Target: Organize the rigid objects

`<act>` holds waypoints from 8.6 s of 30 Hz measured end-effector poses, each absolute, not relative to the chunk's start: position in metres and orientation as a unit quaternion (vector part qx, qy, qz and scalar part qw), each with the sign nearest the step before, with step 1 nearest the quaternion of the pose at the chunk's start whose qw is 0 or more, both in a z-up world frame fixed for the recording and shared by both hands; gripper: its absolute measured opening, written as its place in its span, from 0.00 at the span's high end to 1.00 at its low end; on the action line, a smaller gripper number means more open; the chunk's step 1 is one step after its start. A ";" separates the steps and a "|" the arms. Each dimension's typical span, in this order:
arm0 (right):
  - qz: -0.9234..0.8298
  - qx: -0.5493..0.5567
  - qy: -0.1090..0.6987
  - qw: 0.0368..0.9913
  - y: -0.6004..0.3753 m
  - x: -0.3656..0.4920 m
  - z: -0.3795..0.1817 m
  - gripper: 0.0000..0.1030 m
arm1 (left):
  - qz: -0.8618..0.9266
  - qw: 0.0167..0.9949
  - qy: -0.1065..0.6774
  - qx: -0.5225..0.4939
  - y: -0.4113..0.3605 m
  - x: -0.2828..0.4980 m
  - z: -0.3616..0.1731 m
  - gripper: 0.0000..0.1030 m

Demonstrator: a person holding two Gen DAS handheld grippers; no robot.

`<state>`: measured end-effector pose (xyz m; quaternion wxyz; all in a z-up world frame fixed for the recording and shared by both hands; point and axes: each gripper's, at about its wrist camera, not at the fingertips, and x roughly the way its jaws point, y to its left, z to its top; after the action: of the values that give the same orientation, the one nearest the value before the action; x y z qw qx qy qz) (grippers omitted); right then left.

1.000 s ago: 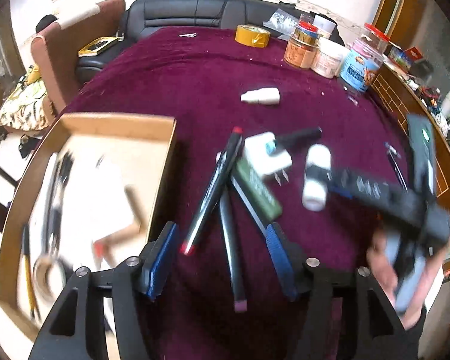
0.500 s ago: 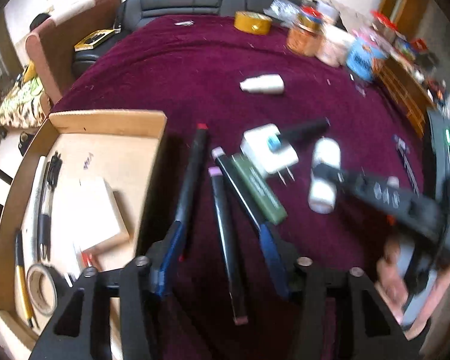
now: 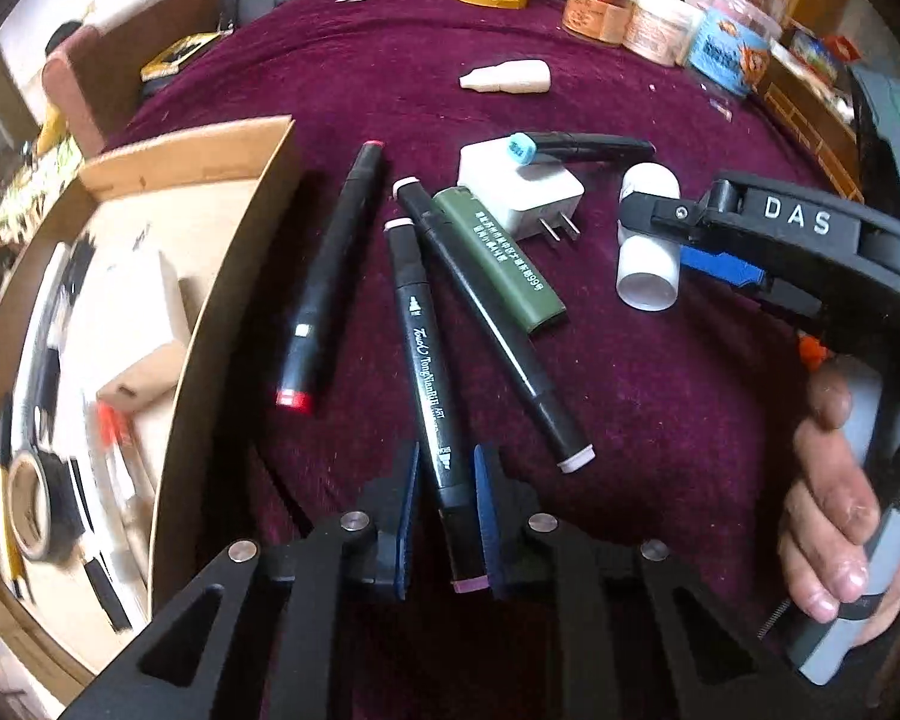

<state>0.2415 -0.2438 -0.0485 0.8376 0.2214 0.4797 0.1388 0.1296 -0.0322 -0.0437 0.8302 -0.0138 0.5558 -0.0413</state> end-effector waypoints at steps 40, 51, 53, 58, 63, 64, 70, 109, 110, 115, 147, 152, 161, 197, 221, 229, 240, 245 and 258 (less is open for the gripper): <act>0.359 0.165 0.399 0.827 -0.177 0.204 -0.008 0.63 | 0.016 0.866 0.449 -0.219 0.144 0.056 0.029 0.86; 0.440 0.109 0.413 0.790 -0.078 0.149 0.025 0.62 | 0.065 0.857 0.452 -0.239 0.193 0.051 0.008 0.86; 0.442 0.097 0.420 0.787 -0.059 0.147 0.021 0.62 | 0.073 0.853 0.457 -0.241 0.198 0.051 0.003 0.86; 0.422 0.062 0.433 0.794 -0.024 0.156 0.006 0.62 | 0.085 0.845 0.469 -0.243 0.209 0.053 -0.011 0.86; 0.412 0.050 0.453 0.789 -0.003 0.168 -0.002 0.62 | 0.086 0.843 0.475 -0.239 0.212 0.059 -0.018 0.86; 0.409 0.049 0.455 0.790 0.001 0.171 -0.002 0.62 | 0.086 0.844 0.474 -0.235 0.213 0.061 -0.017 0.86; 0.390 0.025 0.459 0.798 0.023 0.186 -0.006 0.62 | 0.075 0.846 0.492 -0.191 0.220 0.089 -0.021 0.85; 0.322 0.091 0.415 0.846 -0.169 0.214 0.009 0.42 | 0.006 0.902 0.410 -0.138 0.084 0.053 0.020 0.13; 0.313 0.119 0.420 0.843 -0.180 0.222 0.001 0.42 | -0.005 0.904 0.406 -0.134 0.070 0.055 0.020 0.09; 0.293 0.177 0.445 0.827 -0.202 0.236 -0.021 0.42 | -0.052 0.902 0.416 -0.099 0.021 0.067 0.017 0.09; 0.288 0.008 0.486 0.825 -0.138 0.210 -0.049 0.79 | -0.021 0.893 0.432 -0.124 0.042 0.102 0.028 0.09; 0.277 -0.004 0.483 0.831 -0.136 0.208 -0.048 0.84 | -0.057 0.878 0.463 -0.110 0.035 0.114 0.022 0.09; 0.282 0.022 0.493 0.823 -0.143 0.212 -0.048 0.85 | -0.091 0.869 0.483 -0.060 0.019 0.128 0.021 0.09; 0.301 0.117 0.523 0.788 -0.165 0.225 -0.054 0.85 | -0.073 0.780 0.615 0.085 -0.019 0.230 -0.029 0.49; 0.305 0.087 0.496 0.808 -0.160 0.215 -0.043 0.86 | -0.079 0.795 0.601 -0.027 0.020 0.179 -0.018 0.85; 0.298 0.062 0.506 0.808 -0.152 0.214 -0.049 0.85 | -0.111 0.817 0.557 -0.099 0.041 0.127 0.012 0.85; 0.320 0.094 0.489 0.806 -0.156 0.212 -0.042 0.86 | -0.096 0.828 0.526 -0.171 0.079 0.086 0.023 0.85; 0.348 0.122 0.465 0.805 -0.160 0.207 -0.031 0.86 | -0.073 0.833 0.511 -0.198 0.106 0.076 0.026 0.85; 0.389 0.153 0.449 0.790 -0.156 0.195 -0.018 0.85 | 0.017 0.843 0.486 -0.231 0.165 0.057 0.020 0.85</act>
<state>0.1954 -0.1559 -0.0181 0.7895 0.1530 0.4490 0.3894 0.0571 0.1651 0.0200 0.8426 -0.2306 0.4865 0.0168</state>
